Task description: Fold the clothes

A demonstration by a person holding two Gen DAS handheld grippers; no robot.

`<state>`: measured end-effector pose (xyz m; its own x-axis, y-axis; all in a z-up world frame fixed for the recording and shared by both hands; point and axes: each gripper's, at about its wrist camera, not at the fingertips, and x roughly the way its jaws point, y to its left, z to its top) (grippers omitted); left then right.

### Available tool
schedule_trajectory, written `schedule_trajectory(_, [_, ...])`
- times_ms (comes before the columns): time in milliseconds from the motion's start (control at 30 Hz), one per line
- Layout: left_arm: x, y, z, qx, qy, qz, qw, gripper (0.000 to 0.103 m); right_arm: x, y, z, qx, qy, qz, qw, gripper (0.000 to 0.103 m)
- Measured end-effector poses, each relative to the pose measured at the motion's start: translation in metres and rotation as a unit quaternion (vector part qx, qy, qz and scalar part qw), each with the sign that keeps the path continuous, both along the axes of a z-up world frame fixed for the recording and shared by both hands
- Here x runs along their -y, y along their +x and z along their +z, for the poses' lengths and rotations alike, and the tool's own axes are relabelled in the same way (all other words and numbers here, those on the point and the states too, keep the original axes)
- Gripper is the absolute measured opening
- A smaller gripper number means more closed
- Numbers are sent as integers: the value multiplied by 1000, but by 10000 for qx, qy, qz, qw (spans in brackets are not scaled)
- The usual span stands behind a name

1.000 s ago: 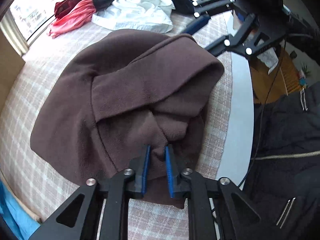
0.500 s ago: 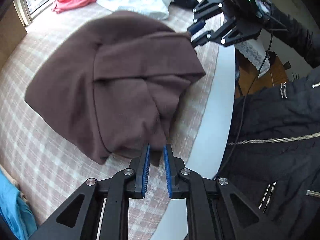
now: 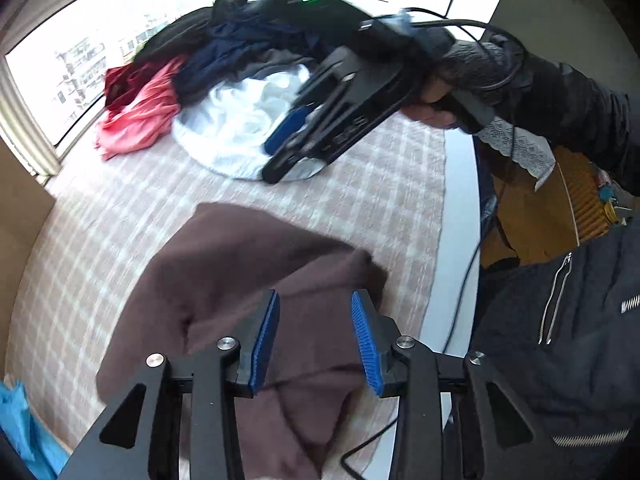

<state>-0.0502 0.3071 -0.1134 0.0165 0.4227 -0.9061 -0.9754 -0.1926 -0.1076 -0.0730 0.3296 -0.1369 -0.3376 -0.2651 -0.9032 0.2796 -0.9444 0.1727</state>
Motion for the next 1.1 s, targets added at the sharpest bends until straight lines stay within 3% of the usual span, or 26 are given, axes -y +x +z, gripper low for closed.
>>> schedule_trajectory(67, [-24,14,-14,53,-95,-244,9996,48,1,-9,-11,12,63,216,9997,36])
schedule_trajectory(133, [-33,19,-38,-143,-522,-231,9983,47,2,-17,-19,25,12,396,9992,36])
schedule_trajectory(200, [-29,7,-61,38,-835,-91,9965,37,4,-23,-25,18,-21,592,9982,36])
schedule_trajectory(267, [-9,-9,-66,489,-757,139,9958,20,8,-27,-27,-81,17,870,9962,36])
schedule_trajectory(300, [1,-15,-62,719,-660,286,9948,17,11,-28,-28,-98,-15,1026,9947,36])
schedule_trajectory(400, [29,-27,-43,1053,-394,647,9915,15,21,-32,-31,-101,-52,1472,9890,36])
schedule_trajectory(533, [48,-28,-21,1100,-194,864,9900,15,34,-39,-35,-191,-50,1854,9825,35])
schedule_trajectory(633, [57,-26,-11,1066,-123,971,9895,15,31,-47,-36,-9,-216,1777,9838,23])
schedule_trajectory(767, [62,-26,-9,1283,87,1074,9859,14,8,-61,-36,432,-866,1358,9860,16])
schedule_trajectory(900, [46,-18,-27,1457,144,964,9845,14,-10,-76,-52,1003,-1366,737,9828,18])
schedule_trajectory(1000, [31,-12,-50,1486,-128,859,9851,14,-10,-67,-42,926,-1259,592,9859,24])
schedule_trajectory(1100, [38,-13,-41,1474,-53,786,9859,14,-22,-54,-23,798,-1642,244,9829,25])
